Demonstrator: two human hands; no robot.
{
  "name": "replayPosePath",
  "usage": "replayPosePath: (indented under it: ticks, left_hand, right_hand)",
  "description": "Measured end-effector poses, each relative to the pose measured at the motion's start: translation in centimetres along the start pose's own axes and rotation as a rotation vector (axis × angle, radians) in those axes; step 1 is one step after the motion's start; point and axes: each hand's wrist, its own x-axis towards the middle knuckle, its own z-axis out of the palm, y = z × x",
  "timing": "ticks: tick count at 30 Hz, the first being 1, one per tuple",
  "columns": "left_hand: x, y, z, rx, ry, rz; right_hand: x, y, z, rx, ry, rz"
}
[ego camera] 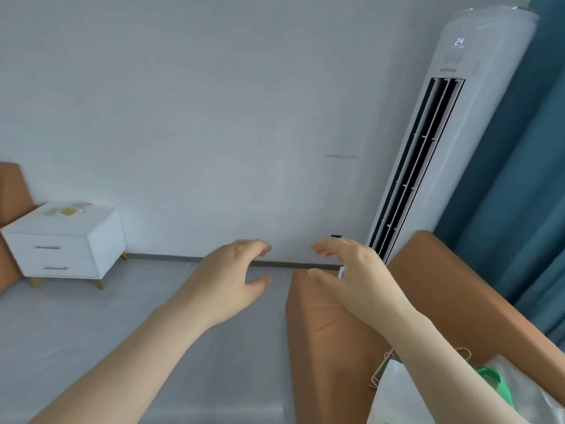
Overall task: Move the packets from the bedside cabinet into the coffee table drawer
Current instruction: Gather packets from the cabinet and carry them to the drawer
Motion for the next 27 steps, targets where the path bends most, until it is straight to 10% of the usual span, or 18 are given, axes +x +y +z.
replayPosePath:
  ticks: [27]
  left_hand:
    - [26.0, -32.9, -2.5, 0.130, 0.147, -0.530]
  right_hand:
    - [47.9, -3.0, 23.0, 0.059, -0.325, -0.445]
